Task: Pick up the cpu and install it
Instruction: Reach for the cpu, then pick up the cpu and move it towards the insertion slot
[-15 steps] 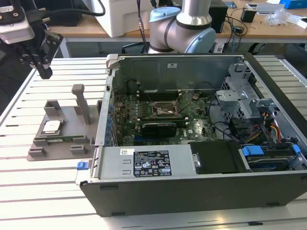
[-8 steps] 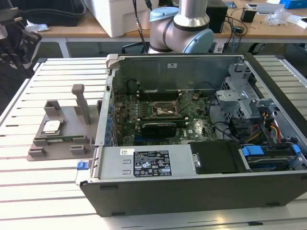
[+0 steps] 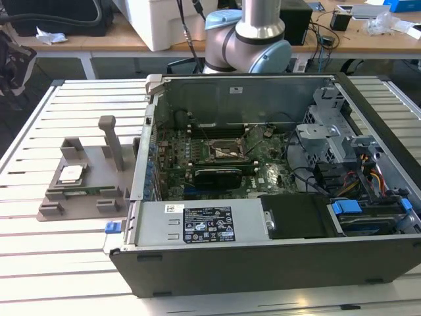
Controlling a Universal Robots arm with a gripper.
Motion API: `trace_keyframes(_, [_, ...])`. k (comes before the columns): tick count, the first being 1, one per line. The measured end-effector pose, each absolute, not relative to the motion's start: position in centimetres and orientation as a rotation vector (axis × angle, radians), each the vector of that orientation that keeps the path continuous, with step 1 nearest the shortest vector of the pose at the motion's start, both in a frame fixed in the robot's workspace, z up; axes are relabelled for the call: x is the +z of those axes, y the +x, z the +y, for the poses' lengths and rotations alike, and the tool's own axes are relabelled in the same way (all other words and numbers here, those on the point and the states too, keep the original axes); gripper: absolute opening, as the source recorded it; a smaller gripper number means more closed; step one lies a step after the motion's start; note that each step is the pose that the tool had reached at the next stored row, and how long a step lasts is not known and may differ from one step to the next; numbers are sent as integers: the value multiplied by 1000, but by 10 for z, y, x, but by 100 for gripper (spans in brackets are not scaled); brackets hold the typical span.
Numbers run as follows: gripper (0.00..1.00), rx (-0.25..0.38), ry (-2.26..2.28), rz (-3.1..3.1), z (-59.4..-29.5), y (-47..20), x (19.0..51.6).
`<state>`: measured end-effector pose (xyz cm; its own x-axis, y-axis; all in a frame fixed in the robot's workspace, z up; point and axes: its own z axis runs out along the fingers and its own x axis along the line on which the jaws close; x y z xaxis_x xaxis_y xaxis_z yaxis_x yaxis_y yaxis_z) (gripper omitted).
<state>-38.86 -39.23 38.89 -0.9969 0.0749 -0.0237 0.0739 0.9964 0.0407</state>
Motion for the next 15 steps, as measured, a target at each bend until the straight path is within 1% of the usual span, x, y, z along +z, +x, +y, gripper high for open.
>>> trace_keyframes(15, [11, 62, 116, 3114, -392, -393, 389])
